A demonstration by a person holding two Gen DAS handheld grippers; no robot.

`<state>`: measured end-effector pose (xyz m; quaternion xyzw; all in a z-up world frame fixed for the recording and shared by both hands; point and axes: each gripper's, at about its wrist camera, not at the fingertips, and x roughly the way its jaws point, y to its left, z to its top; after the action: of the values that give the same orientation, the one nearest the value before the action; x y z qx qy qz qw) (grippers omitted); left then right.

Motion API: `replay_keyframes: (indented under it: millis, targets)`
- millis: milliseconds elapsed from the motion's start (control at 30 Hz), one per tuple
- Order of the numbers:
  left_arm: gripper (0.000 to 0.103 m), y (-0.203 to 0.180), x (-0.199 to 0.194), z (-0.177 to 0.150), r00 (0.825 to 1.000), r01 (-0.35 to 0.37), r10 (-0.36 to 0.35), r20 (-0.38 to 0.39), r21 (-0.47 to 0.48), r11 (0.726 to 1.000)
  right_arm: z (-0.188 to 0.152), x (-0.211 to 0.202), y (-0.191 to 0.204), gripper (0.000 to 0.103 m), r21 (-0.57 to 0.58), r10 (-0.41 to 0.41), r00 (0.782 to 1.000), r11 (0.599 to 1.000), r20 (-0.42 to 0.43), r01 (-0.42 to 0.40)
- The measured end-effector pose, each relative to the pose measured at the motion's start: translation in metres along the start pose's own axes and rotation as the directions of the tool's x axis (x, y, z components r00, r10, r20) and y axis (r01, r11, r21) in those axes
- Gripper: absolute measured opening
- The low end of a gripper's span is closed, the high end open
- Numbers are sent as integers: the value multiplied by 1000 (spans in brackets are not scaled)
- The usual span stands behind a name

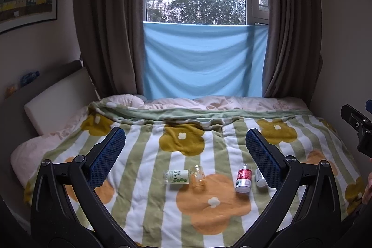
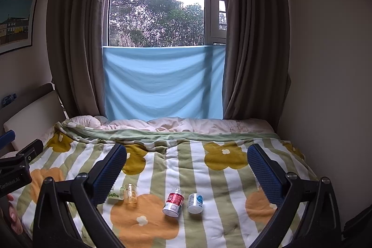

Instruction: Flip cup upside down

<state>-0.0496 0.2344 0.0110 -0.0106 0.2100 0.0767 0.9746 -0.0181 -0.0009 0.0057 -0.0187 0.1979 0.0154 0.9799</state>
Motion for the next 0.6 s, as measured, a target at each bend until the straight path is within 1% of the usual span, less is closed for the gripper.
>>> replay_keyframes:
  millis: [167,600]
  targets:
    - [103,1,-2,-1,1000,-5,5,11,-1,1000,1,1,-1,103,-1,5,1000,1000,6,-5]
    - [103,0,-2,0,1000,-15,15,9,2,1000,0,0,1,103,-1,4,1000,1000,7,-4]
